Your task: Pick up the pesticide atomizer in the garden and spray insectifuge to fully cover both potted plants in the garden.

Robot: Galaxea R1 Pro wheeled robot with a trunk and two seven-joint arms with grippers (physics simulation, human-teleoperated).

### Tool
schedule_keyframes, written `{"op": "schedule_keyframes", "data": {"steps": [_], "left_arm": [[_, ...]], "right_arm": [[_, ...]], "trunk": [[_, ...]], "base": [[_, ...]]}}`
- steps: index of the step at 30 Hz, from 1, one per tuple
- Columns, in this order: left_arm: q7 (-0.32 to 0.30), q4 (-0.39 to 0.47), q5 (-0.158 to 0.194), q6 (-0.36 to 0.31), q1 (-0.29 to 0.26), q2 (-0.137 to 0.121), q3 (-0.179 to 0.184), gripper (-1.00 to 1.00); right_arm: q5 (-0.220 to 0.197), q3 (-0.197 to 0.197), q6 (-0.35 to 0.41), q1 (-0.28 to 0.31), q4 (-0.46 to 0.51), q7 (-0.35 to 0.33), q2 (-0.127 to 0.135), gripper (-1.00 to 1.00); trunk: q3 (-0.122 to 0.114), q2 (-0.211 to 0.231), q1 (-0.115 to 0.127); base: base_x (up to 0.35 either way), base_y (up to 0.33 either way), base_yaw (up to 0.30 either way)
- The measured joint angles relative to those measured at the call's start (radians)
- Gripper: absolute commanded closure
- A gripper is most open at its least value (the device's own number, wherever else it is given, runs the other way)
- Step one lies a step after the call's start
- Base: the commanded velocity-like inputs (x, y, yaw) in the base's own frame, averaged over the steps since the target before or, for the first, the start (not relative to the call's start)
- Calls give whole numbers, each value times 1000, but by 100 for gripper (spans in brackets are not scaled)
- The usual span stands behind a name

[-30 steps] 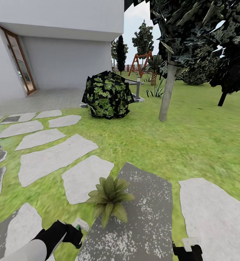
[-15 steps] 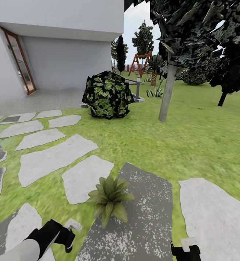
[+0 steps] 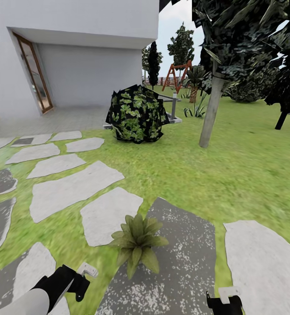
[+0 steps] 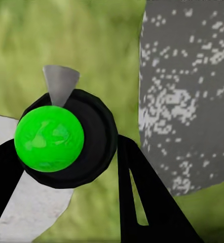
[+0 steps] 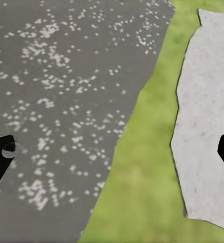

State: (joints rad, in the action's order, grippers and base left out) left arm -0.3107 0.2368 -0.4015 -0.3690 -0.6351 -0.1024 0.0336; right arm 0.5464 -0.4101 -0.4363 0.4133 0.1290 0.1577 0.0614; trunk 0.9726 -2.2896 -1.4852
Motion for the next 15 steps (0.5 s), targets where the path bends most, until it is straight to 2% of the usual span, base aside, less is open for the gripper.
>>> {"op": "schedule_keyframes", "data": {"steps": [4, 8, 12, 15], "left_arm": [[0, 1, 0, 0, 0, 3, 0, 100], [0, 1, 0, -1, 0, 2, -1, 100], [0, 2, 0, -2, 0, 3, -1, 100], [1, 2, 0, -3, 0, 3, -1, 100]], "right_arm": [[0, 0, 0, 0, 0, 0, 0, -100], [0, 0, 0, 0, 0, 0, 0, -100], [0, 0, 0, 0, 0, 0, 0, -100], [0, 0, 0, 0, 0, 0, 0, -100]], "trunk": [[0, 0, 0], [0, 0, 0], [0, 0, 0], [0, 0, 0]], "base": [[0, -50, 4], [0, -237, 18], [-69, -252, 222], [-103, -91, 209]]}}
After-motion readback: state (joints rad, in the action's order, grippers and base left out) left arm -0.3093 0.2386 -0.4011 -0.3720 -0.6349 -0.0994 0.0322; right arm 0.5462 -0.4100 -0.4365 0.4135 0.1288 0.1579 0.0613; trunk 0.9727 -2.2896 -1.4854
